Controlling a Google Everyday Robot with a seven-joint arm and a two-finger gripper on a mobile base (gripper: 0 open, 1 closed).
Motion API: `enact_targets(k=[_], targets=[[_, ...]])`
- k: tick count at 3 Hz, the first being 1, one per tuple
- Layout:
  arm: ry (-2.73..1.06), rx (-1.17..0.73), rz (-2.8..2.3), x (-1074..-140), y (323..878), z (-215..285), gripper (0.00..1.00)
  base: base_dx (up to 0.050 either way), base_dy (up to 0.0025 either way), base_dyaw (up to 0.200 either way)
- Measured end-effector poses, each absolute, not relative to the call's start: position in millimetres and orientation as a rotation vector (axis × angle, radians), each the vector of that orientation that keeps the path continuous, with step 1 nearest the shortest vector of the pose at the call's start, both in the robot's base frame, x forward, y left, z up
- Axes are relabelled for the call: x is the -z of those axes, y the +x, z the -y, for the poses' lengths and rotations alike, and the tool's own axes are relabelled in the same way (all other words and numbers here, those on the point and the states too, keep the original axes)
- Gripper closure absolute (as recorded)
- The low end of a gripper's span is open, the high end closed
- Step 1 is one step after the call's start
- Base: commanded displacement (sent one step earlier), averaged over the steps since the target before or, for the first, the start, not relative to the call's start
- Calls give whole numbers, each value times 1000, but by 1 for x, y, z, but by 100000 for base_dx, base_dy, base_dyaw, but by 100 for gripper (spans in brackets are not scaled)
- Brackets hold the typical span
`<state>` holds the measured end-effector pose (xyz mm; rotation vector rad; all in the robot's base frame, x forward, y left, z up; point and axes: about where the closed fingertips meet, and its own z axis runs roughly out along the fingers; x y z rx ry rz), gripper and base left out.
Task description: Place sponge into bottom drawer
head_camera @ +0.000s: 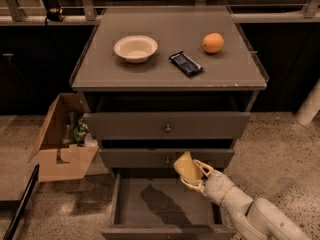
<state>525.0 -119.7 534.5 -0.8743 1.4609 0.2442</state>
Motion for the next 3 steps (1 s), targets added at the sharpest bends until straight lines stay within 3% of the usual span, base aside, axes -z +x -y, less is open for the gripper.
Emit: enact_targets(k=[3], targets=[[-906,-281,-1503,-485,528,121,100,0,0,0]])
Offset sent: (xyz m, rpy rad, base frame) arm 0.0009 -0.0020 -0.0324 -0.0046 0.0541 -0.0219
